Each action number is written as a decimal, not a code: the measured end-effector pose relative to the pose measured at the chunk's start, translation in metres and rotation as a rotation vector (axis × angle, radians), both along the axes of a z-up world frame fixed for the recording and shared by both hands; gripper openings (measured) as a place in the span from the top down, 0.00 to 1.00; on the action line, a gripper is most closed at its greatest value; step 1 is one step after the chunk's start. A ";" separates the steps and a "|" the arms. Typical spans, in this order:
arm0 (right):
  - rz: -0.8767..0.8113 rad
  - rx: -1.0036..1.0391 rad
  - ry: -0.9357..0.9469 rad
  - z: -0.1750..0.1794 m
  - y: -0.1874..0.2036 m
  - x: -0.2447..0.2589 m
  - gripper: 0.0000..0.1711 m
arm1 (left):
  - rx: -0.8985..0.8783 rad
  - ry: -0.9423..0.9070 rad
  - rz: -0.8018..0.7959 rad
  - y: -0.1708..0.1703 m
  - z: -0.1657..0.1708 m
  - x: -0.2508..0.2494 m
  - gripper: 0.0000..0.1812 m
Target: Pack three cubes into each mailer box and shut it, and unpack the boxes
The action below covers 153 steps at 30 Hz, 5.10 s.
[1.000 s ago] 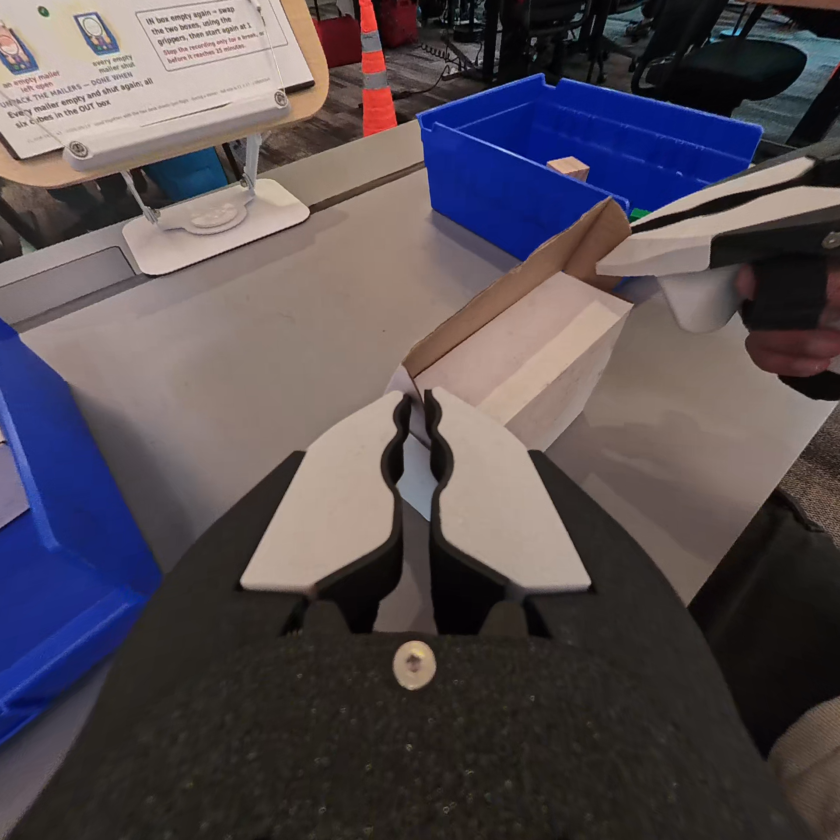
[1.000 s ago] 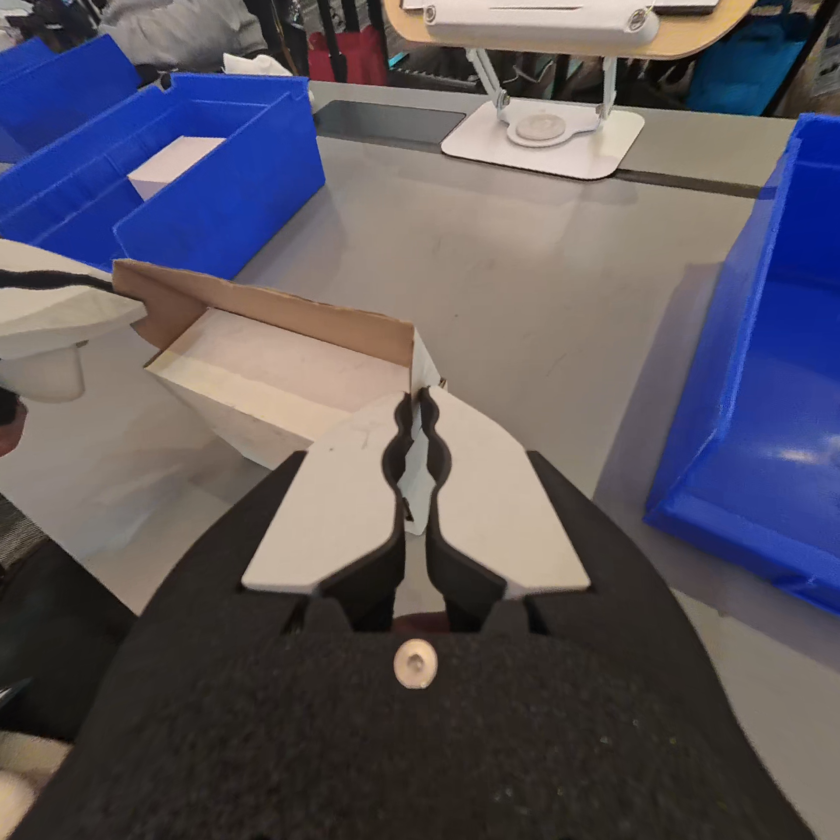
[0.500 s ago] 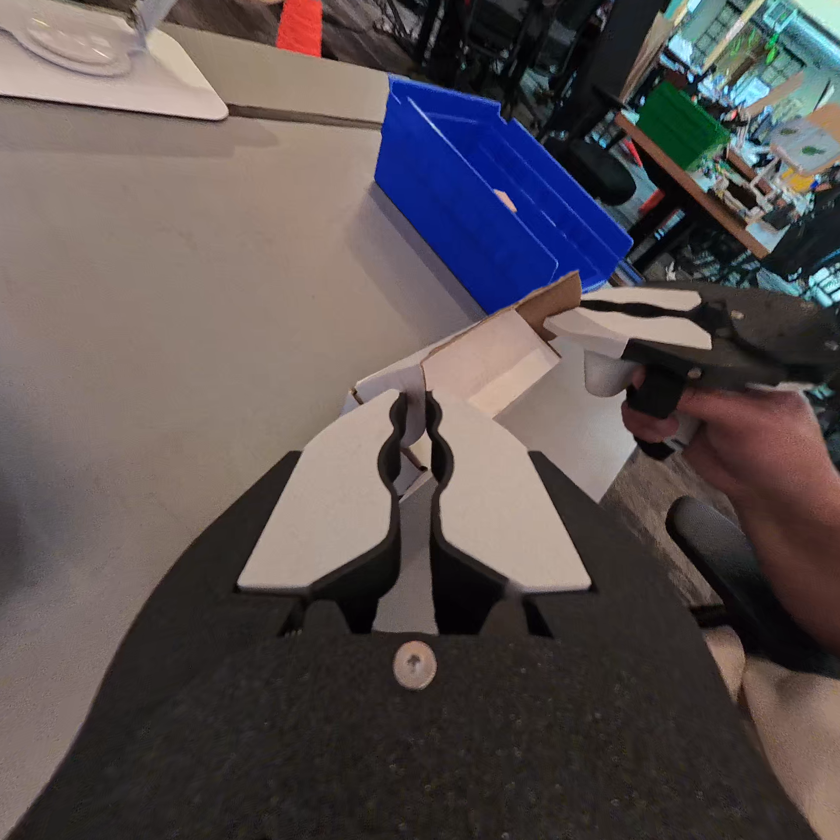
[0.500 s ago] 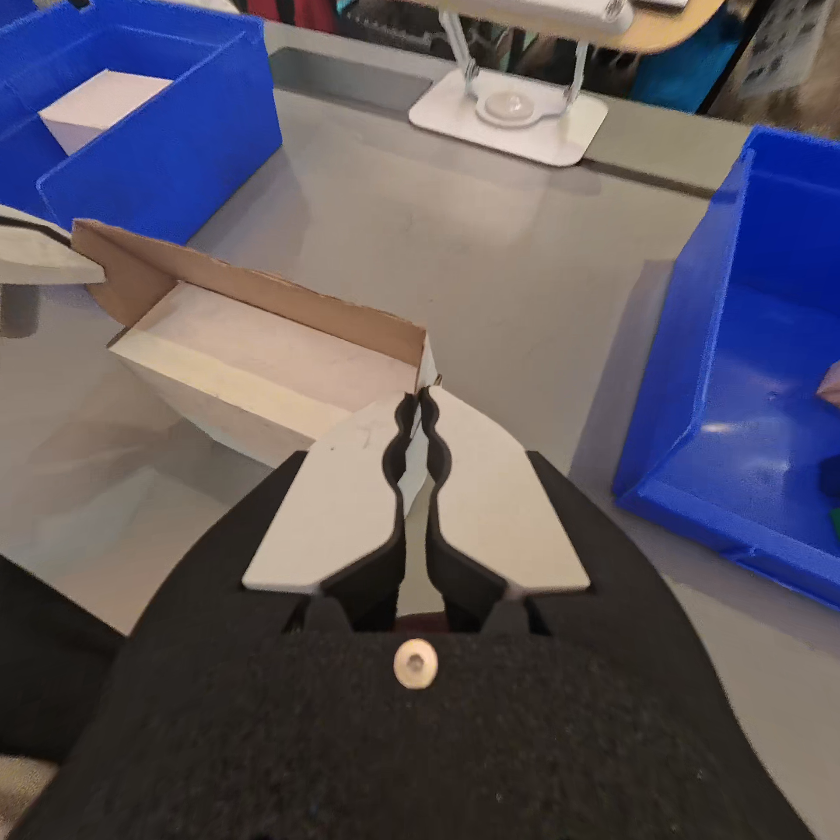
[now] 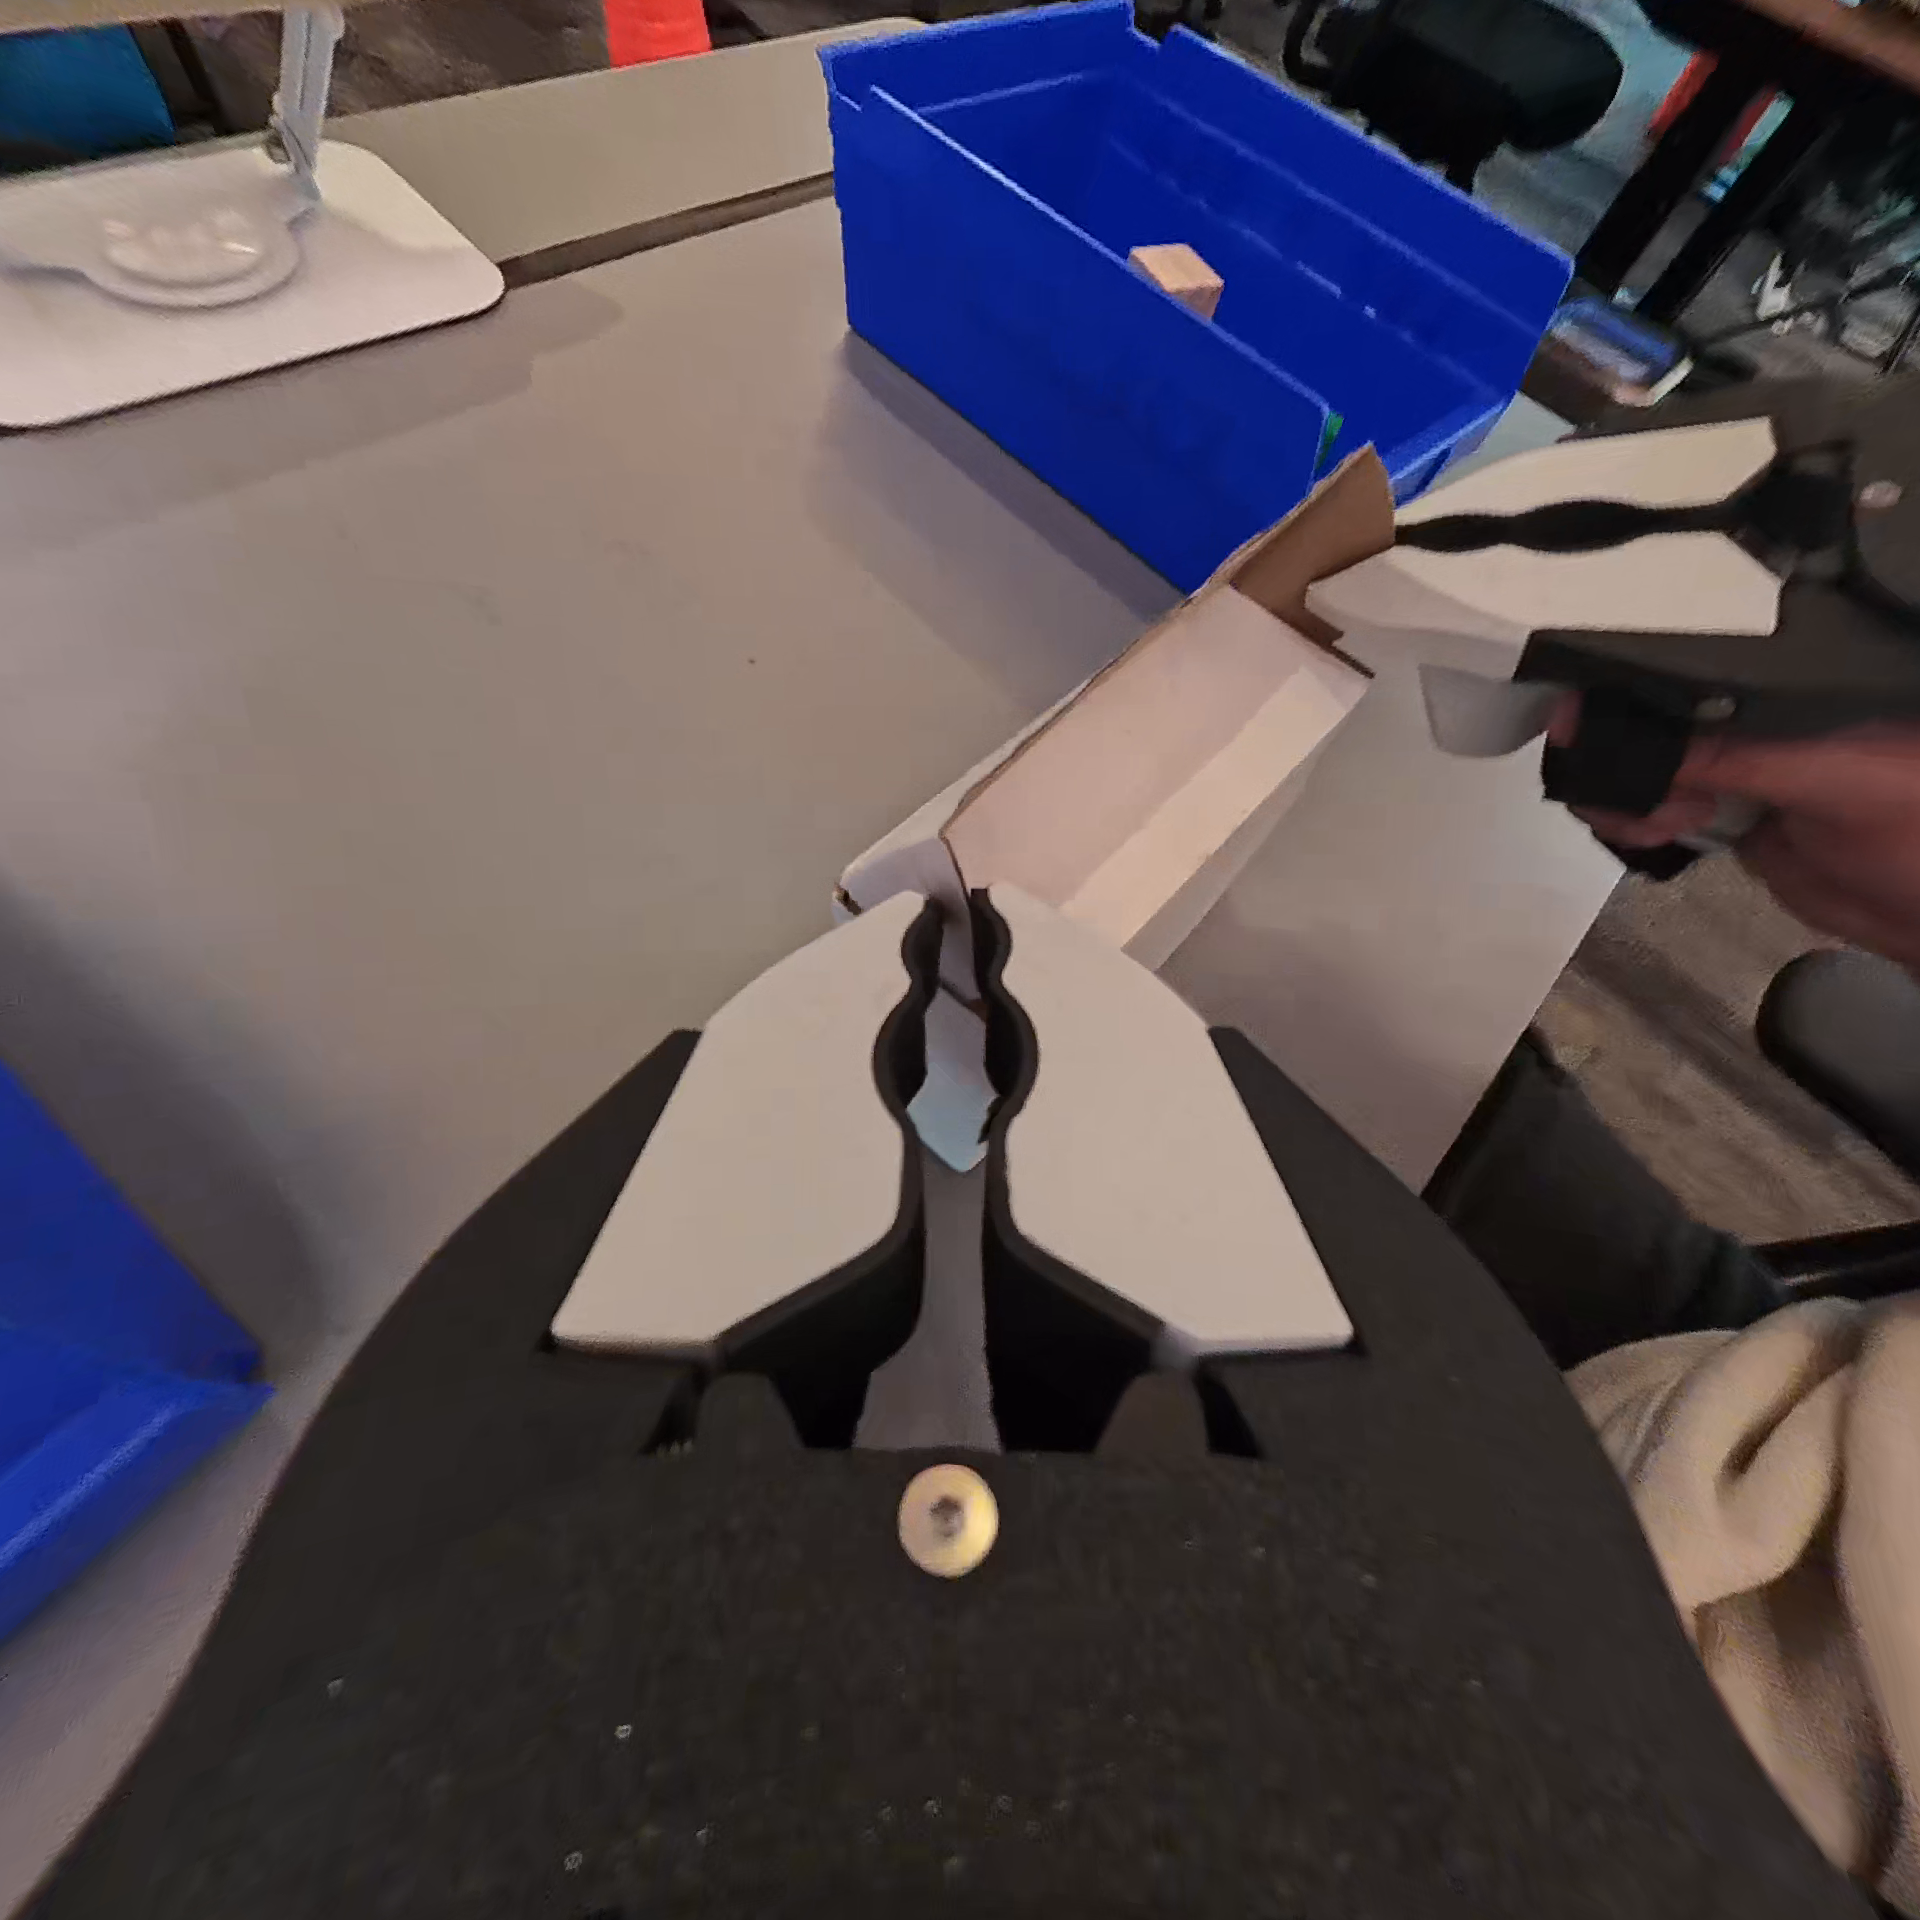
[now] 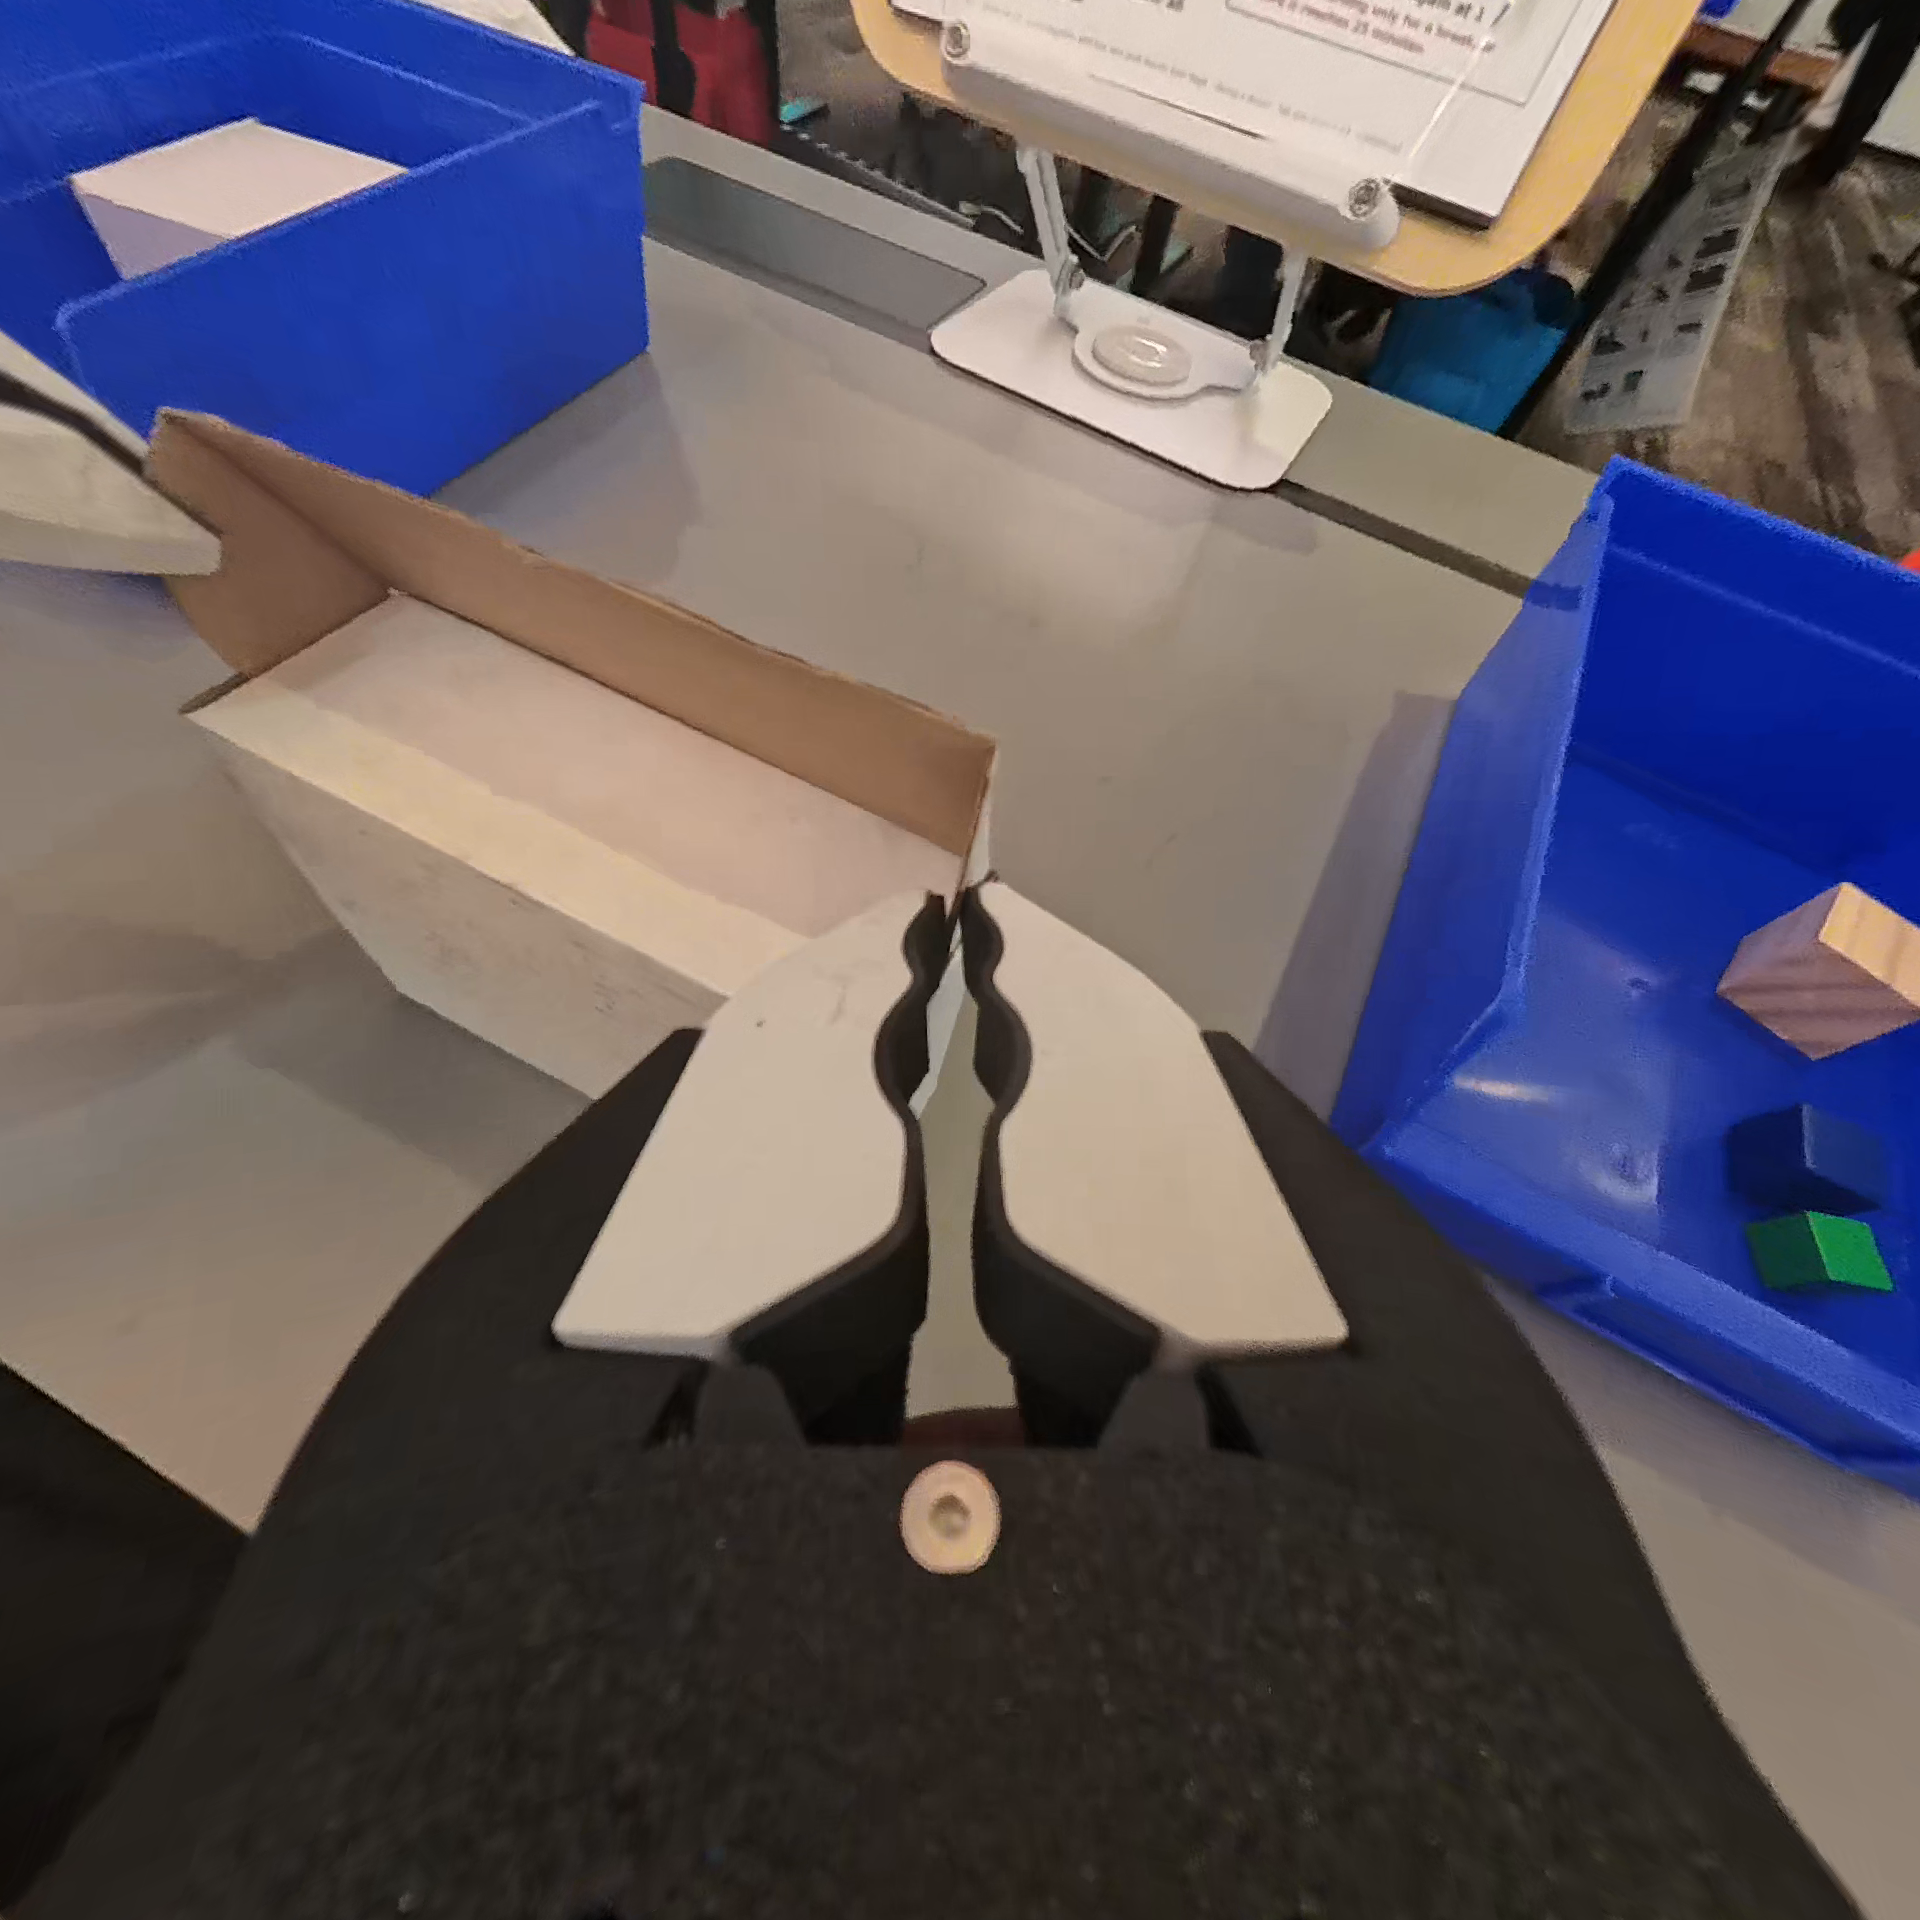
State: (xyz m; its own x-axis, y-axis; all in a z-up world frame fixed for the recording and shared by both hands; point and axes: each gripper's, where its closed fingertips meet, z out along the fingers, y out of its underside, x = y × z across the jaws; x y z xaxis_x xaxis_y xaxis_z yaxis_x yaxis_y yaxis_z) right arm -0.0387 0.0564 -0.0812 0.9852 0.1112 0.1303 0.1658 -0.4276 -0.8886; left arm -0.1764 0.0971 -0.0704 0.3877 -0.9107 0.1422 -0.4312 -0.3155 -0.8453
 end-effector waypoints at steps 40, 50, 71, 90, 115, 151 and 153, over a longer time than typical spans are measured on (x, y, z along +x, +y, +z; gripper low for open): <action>0.005 -0.083 0.196 -0.001 0.009 -0.003 0.99 | 0.099 -0.041 -0.360 -0.040 -0.062 0.029 0.45; 0.144 -0.381 0.127 0.002 0.013 -0.001 0.99 | 0.093 -0.031 -0.430 -0.042 -0.063 0.031 0.60; 0.078 -0.492 0.247 -0.003 0.016 -0.001 0.99 | 0.100 -0.025 -0.415 -0.041 -0.063 0.034 0.60; 0.051 -0.304 0.060 -0.013 0.009 0.004 0.99 | 0.083 -0.002 -0.393 -0.041 -0.065 0.035 0.60; 0.024 -0.086 -0.002 0.011 -0.002 0.008 0.91 | 0.079 -0.037 -0.423 -0.041 -0.064 0.036 0.60; 0.411 -0.030 0.126 0.032 -0.017 -0.136 1.00 | 0.108 -0.085 -0.337 -0.038 -0.062 0.042 0.60; 0.423 -0.036 0.146 0.031 -0.009 -0.136 1.00 | 0.110 -0.081 -0.329 -0.038 -0.062 0.042 0.60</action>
State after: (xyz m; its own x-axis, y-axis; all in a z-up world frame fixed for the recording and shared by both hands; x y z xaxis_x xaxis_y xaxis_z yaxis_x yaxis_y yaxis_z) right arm -0.1745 0.0477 -0.0505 0.8600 0.5100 -0.0176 0.2070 -0.3801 -0.9015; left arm -0.1344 0.0595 -0.1321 0.0625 -0.9966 0.0543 -0.4251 -0.0758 -0.9020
